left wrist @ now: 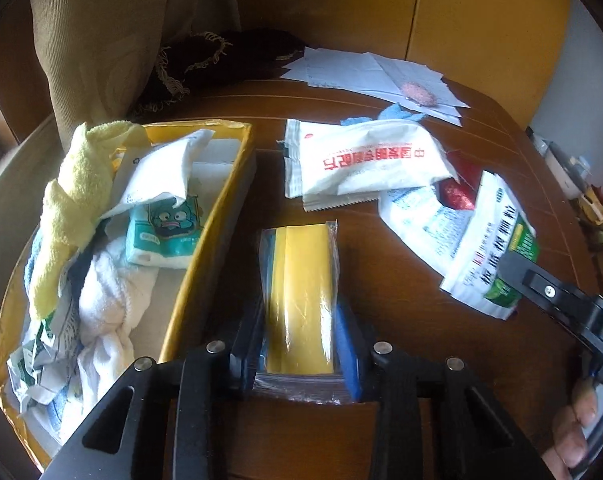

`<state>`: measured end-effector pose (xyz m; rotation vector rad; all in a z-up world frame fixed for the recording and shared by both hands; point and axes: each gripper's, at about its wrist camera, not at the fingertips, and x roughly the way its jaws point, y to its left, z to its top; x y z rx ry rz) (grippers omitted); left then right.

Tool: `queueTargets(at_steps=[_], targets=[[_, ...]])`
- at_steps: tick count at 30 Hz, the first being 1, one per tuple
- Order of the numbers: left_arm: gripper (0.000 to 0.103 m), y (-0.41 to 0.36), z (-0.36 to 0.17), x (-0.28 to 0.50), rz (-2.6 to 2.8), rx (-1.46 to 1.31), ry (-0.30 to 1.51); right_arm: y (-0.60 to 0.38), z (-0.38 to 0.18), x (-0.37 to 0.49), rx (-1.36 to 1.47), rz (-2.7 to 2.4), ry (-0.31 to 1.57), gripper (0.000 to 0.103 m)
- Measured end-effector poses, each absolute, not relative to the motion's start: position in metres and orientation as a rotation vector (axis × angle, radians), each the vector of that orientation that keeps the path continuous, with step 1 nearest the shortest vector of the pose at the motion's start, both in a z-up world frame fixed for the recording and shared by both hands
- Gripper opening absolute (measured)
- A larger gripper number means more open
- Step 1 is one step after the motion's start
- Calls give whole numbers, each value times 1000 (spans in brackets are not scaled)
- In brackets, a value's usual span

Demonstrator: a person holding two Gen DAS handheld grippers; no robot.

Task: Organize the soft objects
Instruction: 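Grasp the yellow sponge pack with left tool while right tool grasps the green-printed packet, then lower the sponge pack and green packet into the tray and open both tools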

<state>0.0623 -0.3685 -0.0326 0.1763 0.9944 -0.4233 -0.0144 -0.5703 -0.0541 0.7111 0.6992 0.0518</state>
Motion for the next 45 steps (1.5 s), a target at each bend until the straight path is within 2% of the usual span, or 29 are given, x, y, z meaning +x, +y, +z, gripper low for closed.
queueTargets(at_steps=[8,19,23,28,34,40,45], targets=[[42,-379,-46,59,-478,146,1020,-557,-48,-15,633,58,689,21],[42,-375,-48,52,-511,107,975,-553,-49,-13,635,105,682,21],[38,-366,-46,44,-588,40,980,-549,-49,-12,640,172,672,21],[37,-326,-12,23,-637,-52,902,-542,-41,-18,618,231,630,21],[37,-239,34,14,-520,-125,805,-497,-18,-22,570,357,633,21],[37,-162,41,39,-359,-211,777,-424,-13,-1,479,456,713,21],[37,-130,27,63,-294,-230,803,-394,-17,28,434,440,782,21]])
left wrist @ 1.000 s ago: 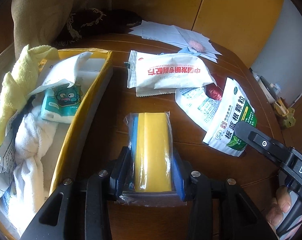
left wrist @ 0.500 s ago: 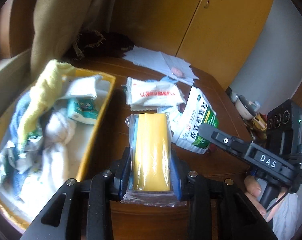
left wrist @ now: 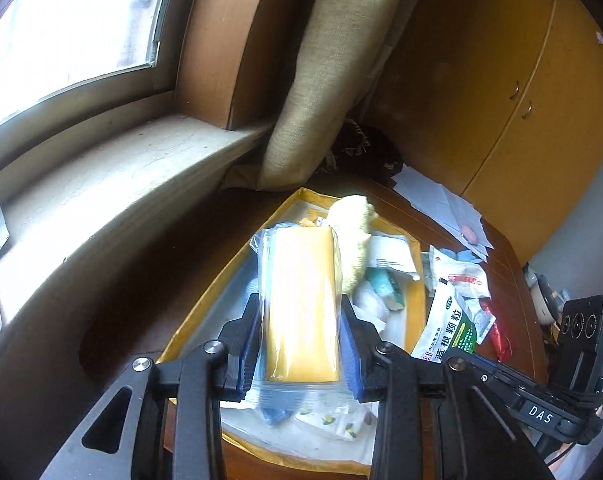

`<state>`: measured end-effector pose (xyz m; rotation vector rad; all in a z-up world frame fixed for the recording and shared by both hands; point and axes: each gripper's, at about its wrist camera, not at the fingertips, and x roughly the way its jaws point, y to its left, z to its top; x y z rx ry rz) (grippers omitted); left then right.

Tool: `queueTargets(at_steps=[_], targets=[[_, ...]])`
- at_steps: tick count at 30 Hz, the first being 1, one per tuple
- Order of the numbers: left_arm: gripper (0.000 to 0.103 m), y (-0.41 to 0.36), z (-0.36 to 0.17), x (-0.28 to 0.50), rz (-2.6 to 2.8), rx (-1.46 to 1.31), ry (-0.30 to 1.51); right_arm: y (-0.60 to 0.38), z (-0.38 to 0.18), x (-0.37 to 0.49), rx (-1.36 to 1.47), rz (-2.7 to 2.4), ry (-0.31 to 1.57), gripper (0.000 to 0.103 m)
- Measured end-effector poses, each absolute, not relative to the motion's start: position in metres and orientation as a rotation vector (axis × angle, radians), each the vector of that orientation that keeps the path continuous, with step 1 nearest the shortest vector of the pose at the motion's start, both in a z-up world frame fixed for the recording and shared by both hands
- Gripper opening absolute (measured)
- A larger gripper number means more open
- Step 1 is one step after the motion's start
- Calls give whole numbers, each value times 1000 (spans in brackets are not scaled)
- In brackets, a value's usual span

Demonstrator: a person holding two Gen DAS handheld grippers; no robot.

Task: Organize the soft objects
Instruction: 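Lower the sponge pack and green packet into the tray and open both tools, then grasp the white desiccant packet with left tool while right tool grasps the red bag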

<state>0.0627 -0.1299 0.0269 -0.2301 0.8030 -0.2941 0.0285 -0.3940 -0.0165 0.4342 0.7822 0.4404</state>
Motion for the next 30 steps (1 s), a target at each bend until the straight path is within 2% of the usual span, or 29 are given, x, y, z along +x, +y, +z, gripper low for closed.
queueTargets(at_steps=[11,13,14,15,19,26,30], targets=[[38,-138,-7,103,-271,-180,871,-375,-29,57,432,398,864,22],[41,-140,-13,108,-278,-175,899,-375,-29,56,439,400,860,22],[49,-141,-16,110,-282,-176,914,-375,-28,55,442,402,854,22],[56,-141,-19,111,-284,-184,928,-376,-27,54,446,406,847,24],[59,-130,-19,107,-286,-282,947,-379,-23,48,468,430,820,41],[70,-135,14,68,-321,-367,813,-395,-11,27,502,472,750,57],[70,-169,27,48,-421,-313,797,-417,-8,17,500,450,734,63]])
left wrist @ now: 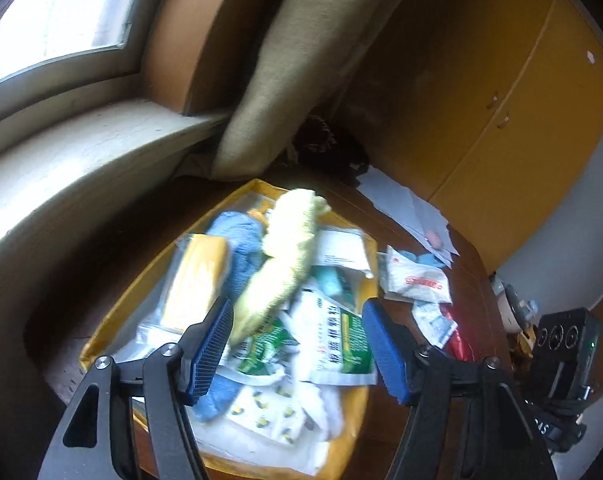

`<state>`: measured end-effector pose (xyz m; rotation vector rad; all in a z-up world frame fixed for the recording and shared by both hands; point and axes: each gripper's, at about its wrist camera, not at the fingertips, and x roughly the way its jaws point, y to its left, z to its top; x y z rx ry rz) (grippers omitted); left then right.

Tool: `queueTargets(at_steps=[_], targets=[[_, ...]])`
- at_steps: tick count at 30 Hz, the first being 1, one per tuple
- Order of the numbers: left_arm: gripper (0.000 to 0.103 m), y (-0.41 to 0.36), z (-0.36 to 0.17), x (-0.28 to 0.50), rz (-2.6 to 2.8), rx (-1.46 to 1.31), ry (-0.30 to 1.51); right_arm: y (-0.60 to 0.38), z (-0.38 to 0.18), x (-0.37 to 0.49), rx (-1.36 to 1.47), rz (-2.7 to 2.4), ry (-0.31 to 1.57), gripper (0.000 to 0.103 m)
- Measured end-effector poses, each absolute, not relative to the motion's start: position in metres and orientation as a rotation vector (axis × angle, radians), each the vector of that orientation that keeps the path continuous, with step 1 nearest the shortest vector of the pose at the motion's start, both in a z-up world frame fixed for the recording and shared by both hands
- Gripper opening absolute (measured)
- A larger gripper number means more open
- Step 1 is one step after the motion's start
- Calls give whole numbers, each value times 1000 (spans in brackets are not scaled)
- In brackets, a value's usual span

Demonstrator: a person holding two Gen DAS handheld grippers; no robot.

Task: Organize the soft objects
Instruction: 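Grasp the white desiccant packet with left tool while right tool grasps the red bag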

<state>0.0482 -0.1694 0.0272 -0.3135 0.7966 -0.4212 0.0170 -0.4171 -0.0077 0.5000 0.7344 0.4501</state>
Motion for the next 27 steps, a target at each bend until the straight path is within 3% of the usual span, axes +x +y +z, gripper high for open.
queueTargets(at_steps=[8,16,27], targets=[[70,-238,34,38,-548,-257,858,-513,9,4,506,218,678,72],[70,-295,16,36,-594,-198,947,-606,-11,37,570,-90,750,74],[70,-339,2,36,-616,-144,984,-610,-48,57,502,-182,859,74]])
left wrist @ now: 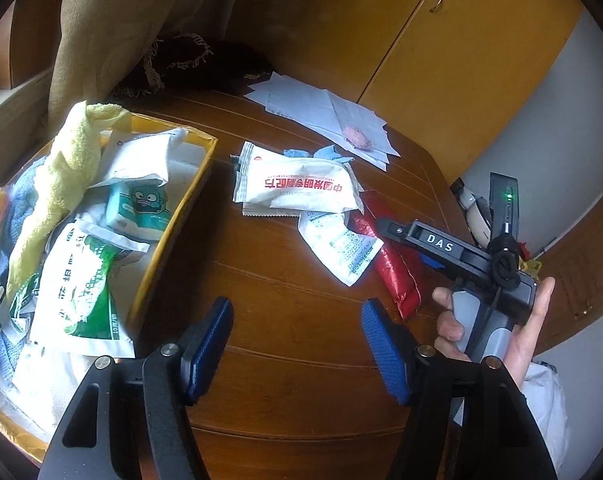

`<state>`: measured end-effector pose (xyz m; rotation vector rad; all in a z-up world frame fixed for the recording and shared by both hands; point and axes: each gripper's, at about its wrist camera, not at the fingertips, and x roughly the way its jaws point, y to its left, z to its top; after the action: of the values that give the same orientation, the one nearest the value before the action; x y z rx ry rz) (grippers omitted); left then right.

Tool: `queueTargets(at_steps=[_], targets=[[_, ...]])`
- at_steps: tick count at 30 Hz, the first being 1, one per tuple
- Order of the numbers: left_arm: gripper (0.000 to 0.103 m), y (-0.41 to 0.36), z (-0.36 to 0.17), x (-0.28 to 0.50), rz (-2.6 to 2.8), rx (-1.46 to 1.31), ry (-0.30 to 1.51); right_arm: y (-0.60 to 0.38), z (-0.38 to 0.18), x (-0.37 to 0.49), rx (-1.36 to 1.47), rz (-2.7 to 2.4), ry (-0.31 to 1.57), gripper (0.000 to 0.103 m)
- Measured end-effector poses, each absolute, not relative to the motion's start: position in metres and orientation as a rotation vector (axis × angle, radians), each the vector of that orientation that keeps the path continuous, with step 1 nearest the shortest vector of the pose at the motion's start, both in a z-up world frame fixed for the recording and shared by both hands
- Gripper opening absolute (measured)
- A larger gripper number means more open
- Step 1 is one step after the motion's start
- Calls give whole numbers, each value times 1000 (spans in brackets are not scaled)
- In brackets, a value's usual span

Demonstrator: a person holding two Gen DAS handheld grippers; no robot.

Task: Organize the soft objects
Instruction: 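Grasp the white desiccant packet with left tool while right tool grasps the red bag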

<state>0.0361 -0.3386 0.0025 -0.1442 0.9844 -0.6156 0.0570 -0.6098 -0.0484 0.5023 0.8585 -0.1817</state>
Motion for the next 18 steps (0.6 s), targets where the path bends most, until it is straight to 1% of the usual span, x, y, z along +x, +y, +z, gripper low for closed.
queueTargets(at_steps=[6,8,9,14,18], targets=[[70,-346,3,34,-598,-105,987,-590,-52,57,395,-222,886,75],[70,-343,4,33,-591,-109,984,-584,-52,55,363,-238,897,73],[70,-342,3,33,-586,-112,986,-581,-52,54,344,-254,901,68],[70,-352,0,35,-578,-73,997,-583,-52,49,383,-243,897,66],[70,-376,-2,42,-573,-9,989,-586,-49,45,414,-265,896,52]])
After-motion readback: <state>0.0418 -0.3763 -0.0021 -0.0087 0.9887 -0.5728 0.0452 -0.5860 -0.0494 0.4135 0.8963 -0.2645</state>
